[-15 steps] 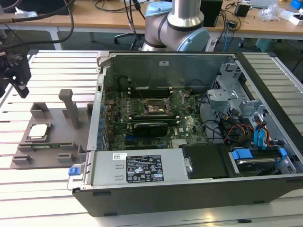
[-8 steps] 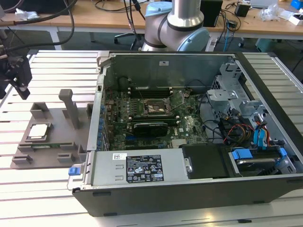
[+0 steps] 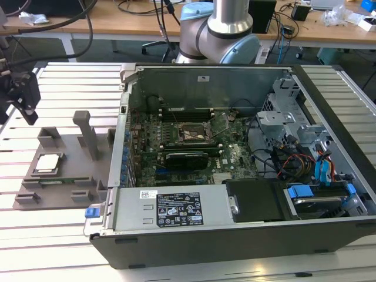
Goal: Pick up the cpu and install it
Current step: 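Pick up the cpu and move it towards the insertion slot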
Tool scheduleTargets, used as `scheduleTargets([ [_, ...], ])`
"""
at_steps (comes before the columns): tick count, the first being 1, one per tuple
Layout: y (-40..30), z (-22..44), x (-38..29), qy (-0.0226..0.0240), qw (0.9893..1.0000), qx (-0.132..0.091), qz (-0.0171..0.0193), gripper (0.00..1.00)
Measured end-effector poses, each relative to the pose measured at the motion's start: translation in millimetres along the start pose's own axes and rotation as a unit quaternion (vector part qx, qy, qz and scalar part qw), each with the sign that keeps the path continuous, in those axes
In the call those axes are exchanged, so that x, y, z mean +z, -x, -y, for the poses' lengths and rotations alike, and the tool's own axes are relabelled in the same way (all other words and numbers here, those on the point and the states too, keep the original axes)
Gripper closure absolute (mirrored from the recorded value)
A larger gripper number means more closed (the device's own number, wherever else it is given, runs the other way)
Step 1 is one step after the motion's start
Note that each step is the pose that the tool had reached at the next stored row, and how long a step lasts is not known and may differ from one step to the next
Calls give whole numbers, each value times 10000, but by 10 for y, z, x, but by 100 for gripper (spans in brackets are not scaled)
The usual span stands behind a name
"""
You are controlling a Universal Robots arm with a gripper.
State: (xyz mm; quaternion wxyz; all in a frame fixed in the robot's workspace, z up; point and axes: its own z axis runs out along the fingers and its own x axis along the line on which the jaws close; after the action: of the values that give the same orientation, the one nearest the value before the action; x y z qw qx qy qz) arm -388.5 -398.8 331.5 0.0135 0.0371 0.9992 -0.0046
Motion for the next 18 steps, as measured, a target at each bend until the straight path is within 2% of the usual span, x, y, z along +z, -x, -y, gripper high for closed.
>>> scheduleTargets([
  [18,-2,-1,84,0,10000,0,0,40],
])
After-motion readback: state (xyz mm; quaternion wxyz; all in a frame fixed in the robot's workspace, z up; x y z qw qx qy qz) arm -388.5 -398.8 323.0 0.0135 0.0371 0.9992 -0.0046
